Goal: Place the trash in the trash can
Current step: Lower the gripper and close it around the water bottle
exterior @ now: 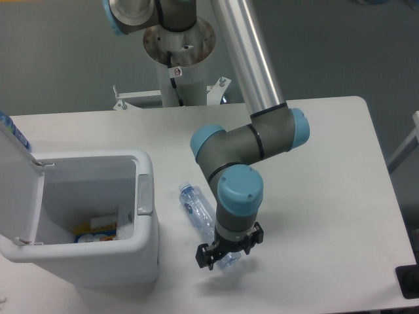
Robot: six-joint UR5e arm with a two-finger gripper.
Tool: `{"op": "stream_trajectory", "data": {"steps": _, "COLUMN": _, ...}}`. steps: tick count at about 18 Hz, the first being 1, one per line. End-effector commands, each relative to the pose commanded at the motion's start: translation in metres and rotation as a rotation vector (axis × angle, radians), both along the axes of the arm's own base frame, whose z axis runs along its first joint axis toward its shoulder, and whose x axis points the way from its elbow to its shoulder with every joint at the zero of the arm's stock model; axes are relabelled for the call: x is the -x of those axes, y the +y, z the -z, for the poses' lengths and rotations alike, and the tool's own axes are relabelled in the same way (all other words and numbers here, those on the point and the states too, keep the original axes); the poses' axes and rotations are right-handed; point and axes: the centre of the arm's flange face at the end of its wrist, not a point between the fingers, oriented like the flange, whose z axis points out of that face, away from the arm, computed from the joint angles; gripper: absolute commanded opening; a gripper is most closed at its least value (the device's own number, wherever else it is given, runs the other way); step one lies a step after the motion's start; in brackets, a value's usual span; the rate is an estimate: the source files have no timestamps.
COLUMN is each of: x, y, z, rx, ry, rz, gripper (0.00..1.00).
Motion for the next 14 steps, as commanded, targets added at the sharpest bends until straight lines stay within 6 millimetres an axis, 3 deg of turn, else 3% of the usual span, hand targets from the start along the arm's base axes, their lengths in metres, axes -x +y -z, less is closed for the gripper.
{"op": "stream_trajectory", "data": {"steps": 12, "x": -0.002, "y": -0.001, "z": 0.025, "rx": 0.041, "ry": 0.031, "rz": -0.006, "gripper": 1.0}}
{"op": "stream_trajectory", "data": {"steps": 14, "x": -0.001, "y": -0.001, "z": 0.026, "rx": 0.043, "ry": 0.03, "rz": -0.012, "gripper": 0.96}}
